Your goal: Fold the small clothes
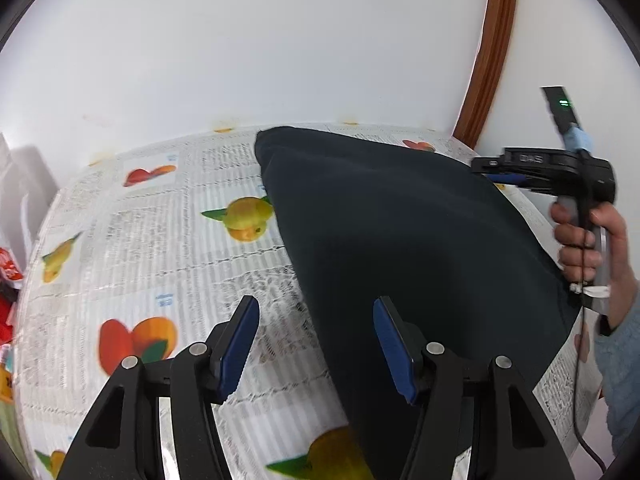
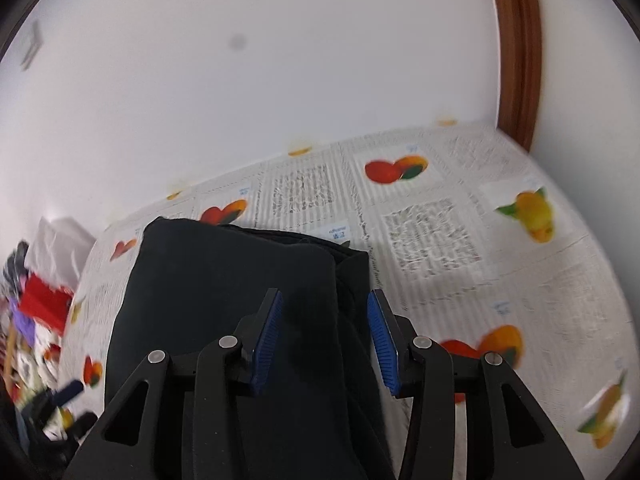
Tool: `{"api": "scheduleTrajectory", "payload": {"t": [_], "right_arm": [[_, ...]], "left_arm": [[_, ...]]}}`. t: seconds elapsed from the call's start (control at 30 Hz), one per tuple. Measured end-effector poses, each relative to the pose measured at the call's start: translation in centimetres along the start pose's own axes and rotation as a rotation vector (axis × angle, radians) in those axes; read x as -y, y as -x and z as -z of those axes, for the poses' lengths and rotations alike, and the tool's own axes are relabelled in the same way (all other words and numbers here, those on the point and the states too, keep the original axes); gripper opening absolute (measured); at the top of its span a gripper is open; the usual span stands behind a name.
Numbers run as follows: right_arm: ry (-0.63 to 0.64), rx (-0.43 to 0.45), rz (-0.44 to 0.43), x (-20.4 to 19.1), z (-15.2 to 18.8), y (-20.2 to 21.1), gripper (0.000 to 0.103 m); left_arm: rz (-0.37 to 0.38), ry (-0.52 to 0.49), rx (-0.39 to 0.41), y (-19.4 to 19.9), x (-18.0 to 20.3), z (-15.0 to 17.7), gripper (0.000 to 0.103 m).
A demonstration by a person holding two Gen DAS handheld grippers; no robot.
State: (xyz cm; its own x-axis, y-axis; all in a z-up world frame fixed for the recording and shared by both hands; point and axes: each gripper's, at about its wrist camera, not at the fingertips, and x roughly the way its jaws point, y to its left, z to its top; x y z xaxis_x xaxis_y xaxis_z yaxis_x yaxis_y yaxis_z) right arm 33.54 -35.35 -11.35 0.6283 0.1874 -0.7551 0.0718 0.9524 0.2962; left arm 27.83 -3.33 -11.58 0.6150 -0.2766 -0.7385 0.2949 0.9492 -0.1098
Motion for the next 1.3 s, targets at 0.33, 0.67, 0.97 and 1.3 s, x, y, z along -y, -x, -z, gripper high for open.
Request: {"api": "scheduleTrajectory", "payload": {"t": [0.33,0.67,0.97,1.3], "right_arm": [[0.045,0.07,-0.138,-0.1,-1.1,-1.5,0.011],[0.025,-0.008,-0.051,0.3,-1.5,-3.4,0.005],[0.077,0.057,-0.047,0.7,0.0,1.8,0.025],[0.049,-0.007,-0.077,2.9,7.7,5.8,0.04]], "left_arm": [[0.042,-0.002,-0.023,-1.7,-0.6,0.0,0.057],[0.019,-0.004,-0.027,-1.3,-0.4,0.1,0.057],[-0.004,-0.006,-0.032,0.4,-0.1,1.5,0.057],[0.04,0.044,-0.041,1.5,0.6,4.2,0.057]]}}
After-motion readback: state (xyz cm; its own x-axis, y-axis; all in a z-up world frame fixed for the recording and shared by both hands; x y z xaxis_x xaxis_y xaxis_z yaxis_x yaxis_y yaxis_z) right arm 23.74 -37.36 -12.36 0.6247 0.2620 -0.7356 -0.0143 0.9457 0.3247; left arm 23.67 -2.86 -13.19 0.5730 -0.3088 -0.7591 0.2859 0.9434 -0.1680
